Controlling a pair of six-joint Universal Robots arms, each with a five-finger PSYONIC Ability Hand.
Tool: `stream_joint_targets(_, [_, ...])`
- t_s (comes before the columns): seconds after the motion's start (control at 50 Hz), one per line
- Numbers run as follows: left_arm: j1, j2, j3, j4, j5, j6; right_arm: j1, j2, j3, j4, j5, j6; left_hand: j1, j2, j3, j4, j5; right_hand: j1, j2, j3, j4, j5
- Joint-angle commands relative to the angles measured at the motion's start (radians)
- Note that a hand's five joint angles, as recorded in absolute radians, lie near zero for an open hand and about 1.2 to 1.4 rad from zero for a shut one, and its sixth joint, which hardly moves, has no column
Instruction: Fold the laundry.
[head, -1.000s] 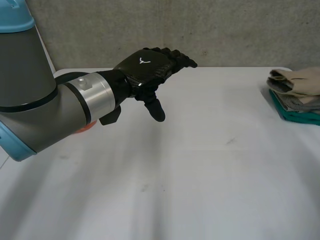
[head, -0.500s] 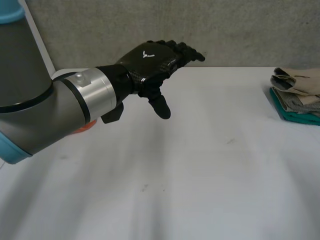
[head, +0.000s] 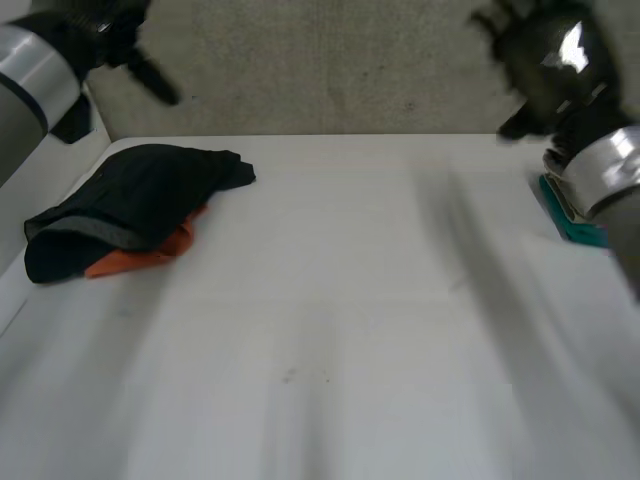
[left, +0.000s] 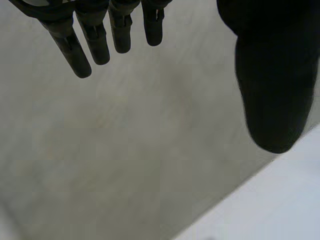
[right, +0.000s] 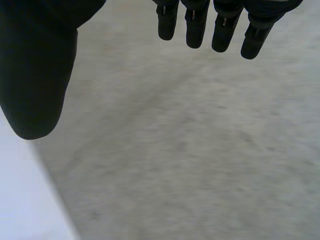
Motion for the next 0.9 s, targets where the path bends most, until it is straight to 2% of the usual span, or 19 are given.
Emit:
stream_joint_targets(0.02, [0.164,-0.305,0.089,0.049,-0.014,0.238,0.064,0.028,0.192,0.004,0.004,-0.157,0.019,-0.013,-0.019,-0.008,-0.029,-0.055,-0.041,-0.039,-0.046,-0.048])
stream_joint_targets(0.1, [0.229,-0.547,0.202,0.069,0.054,0.361,0.052,0.042,0.263,0.006,0.008,-0.168,0.019,-0.013,-0.019,-0.008,-0.029,-0.055,-0.041,-0.039,-0.046,-0.048])
stream_joint_targets(0.2, [0.279,-0.715,0.284,0.068,0.092,0.462,0.047,0.063,0.311,0.006,0.008,-0.163,0.065,0.034,0.027,0.038,0.017,-0.055,-0.041,-0.039,-0.046,-0.048])
stream_joint_targets(0.26, [0.284,-0.753,0.303,0.068,0.091,0.482,0.046,0.068,0.334,0.006,0.008,-0.163,0.366,0.335,0.329,0.340,0.319,-0.055,-0.041,-0.039,-0.046,-0.048])
stream_joint_targets(0.32, [0.275,-0.764,0.306,0.065,0.089,0.482,0.046,0.068,0.340,0.006,0.008,-0.165,1.146,1.115,1.108,1.119,1.098,-0.055,-0.041,-0.039,-0.046,-0.048])
stream_joint_targets(0.34, [0.266,-0.761,0.298,0.066,0.083,0.485,0.047,0.068,0.340,0.006,0.009,-0.166,1.218,1.187,1.180,1.191,1.170,-0.055,-0.041,-0.039,-0.046,-0.048])
stream_joint_targets(0.4, [0.237,-0.726,0.286,0.063,0.051,0.470,0.047,0.068,0.337,0.006,0.009,-0.165,1.219,1.188,1.181,1.192,1.171,-0.055,-0.041,-0.039,-0.046,-0.048])
stream_joint_targets(0.46, [0.174,-0.584,0.238,0.073,0.011,0.426,0.046,0.066,0.337,0.003,0.009,-0.163,1.219,1.188,1.181,1.192,1.171,-0.055,-0.041,-0.039,-0.046,-0.048])
stream_joint_targets(0.56, [0.091,-0.366,0.090,0.134,0.014,0.282,0.044,0.054,0.337,0.004,0.027,-0.162,1.219,1.188,1.181,1.192,1.171,-0.055,-0.041,-0.039,-0.046,-0.048])
stream_joint_targets(0.68, [-0.082,-0.117,-0.065,0.238,0.017,0.041,0.035,0.045,0.335,0.004,0.083,-0.162,1.219,1.188,1.181,1.192,1.171,-0.055,-0.041,-0.039,-0.046,-0.048])
stream_joint_targets(0.74, [-0.173,-0.092,-0.096,0.264,0.017,-0.045,0.029,0.042,0.334,0.003,0.103,-0.160,1.219,1.188,1.181,1.192,1.171,-0.055,-0.041,-0.039,-0.046,-0.048])
stream_joint_targets(0.8, [-0.257,-0.124,-0.093,0.269,0.016,-0.082,0.018,0.030,0.329,-0.001,0.133,-0.159,1.219,1.188,1.181,1.192,1.171,-0.055,-0.041,-0.039,-0.046,-0.048])
stream_joint_targets(0.82, [-0.315,-0.169,-0.087,0.269,0.016,-0.093,0.015,0.025,0.329,-0.002,0.142,-0.157,1.219,1.188,1.181,1.192,1.171,-0.055,-0.041,-0.039,-0.046,-0.048])
stream_joint_targets(0.9, [-0.443,-0.330,-0.046,0.263,0.008,-0.096,-0.014,0.005,0.323,-0.004,0.196,-0.119,1.219,1.188,1.181,1.192,1.171,-0.055,-0.041,-0.039,-0.046,-0.048])
